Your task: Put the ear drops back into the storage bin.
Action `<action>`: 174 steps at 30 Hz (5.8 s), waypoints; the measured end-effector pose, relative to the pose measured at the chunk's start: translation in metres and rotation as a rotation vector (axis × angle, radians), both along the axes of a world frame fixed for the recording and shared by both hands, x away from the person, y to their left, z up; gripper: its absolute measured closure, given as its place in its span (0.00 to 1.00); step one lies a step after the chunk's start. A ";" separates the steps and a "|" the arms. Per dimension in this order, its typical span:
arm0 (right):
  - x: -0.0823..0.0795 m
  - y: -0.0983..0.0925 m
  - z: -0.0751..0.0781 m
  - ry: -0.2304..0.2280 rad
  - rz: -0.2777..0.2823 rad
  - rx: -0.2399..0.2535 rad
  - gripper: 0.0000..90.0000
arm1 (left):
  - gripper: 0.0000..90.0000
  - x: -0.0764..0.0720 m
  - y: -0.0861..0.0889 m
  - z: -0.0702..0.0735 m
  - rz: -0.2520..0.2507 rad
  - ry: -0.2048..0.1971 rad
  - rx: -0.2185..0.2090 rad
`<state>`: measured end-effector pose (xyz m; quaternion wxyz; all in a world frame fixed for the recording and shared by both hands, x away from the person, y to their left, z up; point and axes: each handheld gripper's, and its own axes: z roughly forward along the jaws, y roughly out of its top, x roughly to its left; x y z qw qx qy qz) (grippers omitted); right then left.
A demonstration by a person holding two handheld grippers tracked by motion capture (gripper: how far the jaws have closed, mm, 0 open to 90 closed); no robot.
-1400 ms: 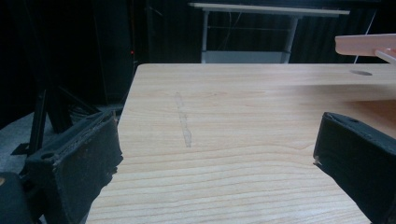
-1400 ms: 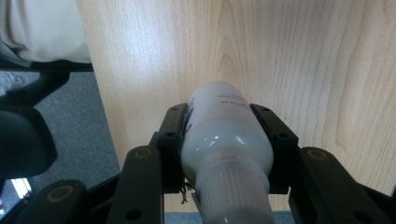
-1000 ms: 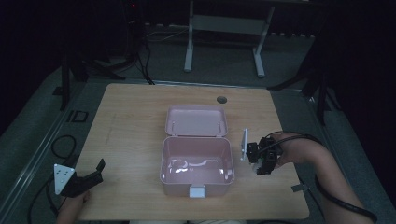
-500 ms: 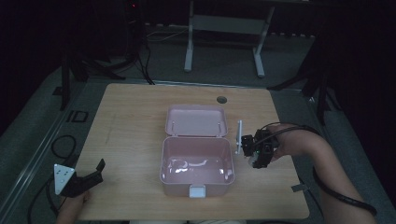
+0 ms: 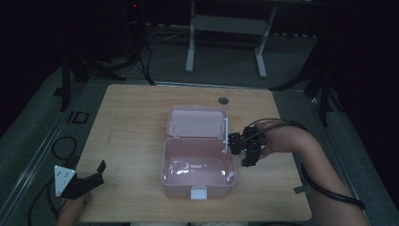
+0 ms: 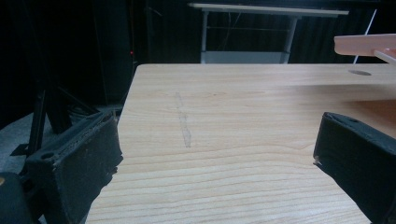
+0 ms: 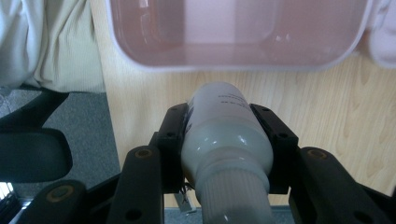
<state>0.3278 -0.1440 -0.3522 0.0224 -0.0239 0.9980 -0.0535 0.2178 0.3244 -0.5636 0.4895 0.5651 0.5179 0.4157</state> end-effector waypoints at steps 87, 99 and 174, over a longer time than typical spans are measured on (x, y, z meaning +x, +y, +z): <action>0.011 0.061 -0.145 0.121 0.040 -0.074 0.62 | 0.01 0.000 0.000 0.000 -0.005 -0.001 -0.002; 0.009 0.059 -0.121 0.111 0.035 -0.030 0.54 | 0.01 0.000 0.000 0.000 -0.003 0.001 -0.001; 0.020 -0.146 -0.153 -0.193 -0.523 0.518 0.15 | 0.01 0.000 0.000 0.000 -0.001 -0.002 0.002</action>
